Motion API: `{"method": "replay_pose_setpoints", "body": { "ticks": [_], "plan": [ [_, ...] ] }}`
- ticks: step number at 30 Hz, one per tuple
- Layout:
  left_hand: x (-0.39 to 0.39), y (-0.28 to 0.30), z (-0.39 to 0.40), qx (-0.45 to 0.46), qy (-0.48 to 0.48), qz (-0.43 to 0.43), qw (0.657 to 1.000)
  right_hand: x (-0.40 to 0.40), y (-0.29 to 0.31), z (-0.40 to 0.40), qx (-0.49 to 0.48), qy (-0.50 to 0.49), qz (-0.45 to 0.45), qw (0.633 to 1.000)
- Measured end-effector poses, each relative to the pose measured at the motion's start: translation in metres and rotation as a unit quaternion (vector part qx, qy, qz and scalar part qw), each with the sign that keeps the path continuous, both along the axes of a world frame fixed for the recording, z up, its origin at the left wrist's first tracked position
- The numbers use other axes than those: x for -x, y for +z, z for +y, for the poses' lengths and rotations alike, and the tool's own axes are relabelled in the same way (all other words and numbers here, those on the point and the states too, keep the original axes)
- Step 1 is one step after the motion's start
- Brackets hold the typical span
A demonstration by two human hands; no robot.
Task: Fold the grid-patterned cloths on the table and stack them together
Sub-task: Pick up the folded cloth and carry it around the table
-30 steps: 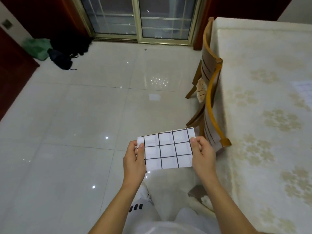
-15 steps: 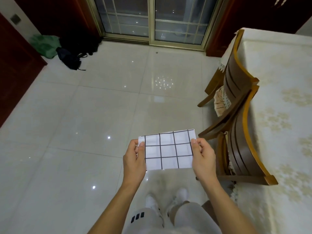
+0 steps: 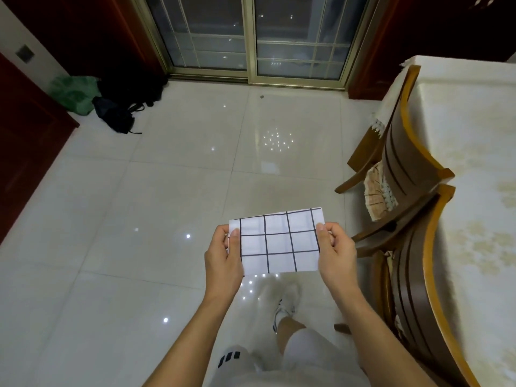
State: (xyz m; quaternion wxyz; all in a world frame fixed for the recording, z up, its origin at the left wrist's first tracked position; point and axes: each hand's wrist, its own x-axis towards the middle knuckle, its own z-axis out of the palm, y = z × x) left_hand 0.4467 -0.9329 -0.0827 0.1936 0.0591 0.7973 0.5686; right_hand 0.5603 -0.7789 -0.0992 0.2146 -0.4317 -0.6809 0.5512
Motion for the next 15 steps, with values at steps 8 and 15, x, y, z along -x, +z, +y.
{"method": "replay_pose_setpoints", "body": {
  "ticks": [8,15],
  "plan": [
    [0.052,0.009,0.113,0.011,-0.013,0.012,1.000,0.047,0.004,0.109,-0.014,-0.013,0.018,1.000],
    [0.081,0.011,0.179,0.024,-0.032,0.018,0.999,0.070,-0.001,0.167,-0.007,-0.038,0.016,0.999]
  ]
}}
